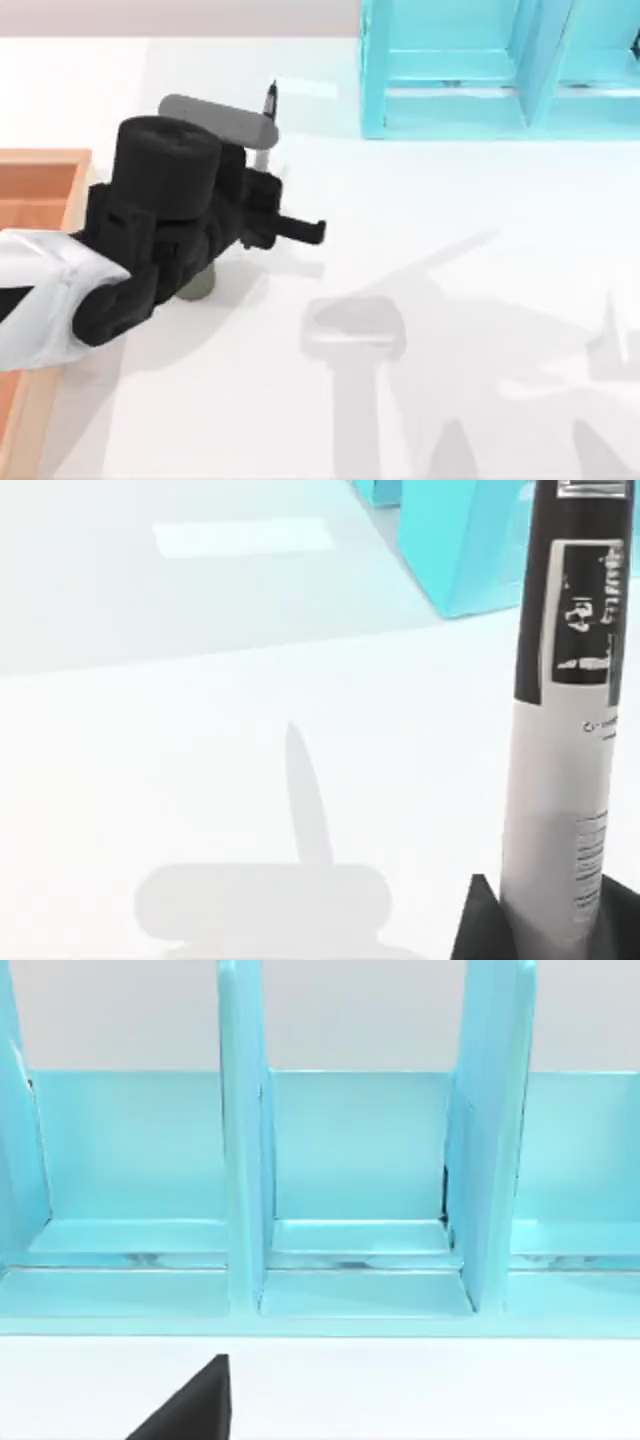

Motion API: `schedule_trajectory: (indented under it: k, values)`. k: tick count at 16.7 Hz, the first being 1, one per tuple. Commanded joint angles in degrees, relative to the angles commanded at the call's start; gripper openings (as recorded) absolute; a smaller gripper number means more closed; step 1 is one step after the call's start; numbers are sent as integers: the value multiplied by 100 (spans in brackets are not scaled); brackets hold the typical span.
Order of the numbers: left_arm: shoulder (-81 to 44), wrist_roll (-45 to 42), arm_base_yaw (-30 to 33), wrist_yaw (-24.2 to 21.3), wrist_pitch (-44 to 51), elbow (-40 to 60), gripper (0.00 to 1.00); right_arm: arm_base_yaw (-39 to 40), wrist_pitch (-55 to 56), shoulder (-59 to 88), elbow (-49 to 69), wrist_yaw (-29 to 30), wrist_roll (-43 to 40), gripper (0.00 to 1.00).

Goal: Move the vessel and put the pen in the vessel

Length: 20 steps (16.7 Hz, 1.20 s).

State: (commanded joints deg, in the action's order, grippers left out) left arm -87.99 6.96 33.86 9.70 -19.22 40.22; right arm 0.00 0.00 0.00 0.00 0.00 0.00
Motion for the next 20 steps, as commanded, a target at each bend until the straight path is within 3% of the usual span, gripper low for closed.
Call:
schedule_trajectory:
  k: [6,10,20]
  values:
    - [1212,-546,-598,-250,-3181,-2057,0,0,0,0,0,0,0,100]
    - [1742,-796,-848,-388,-4524,-2884,0,0,0,0,0,0,0,100]
    - [1794,-882,-913,-444,-5021,-3053,0,0,0,0,0,0,0,100]
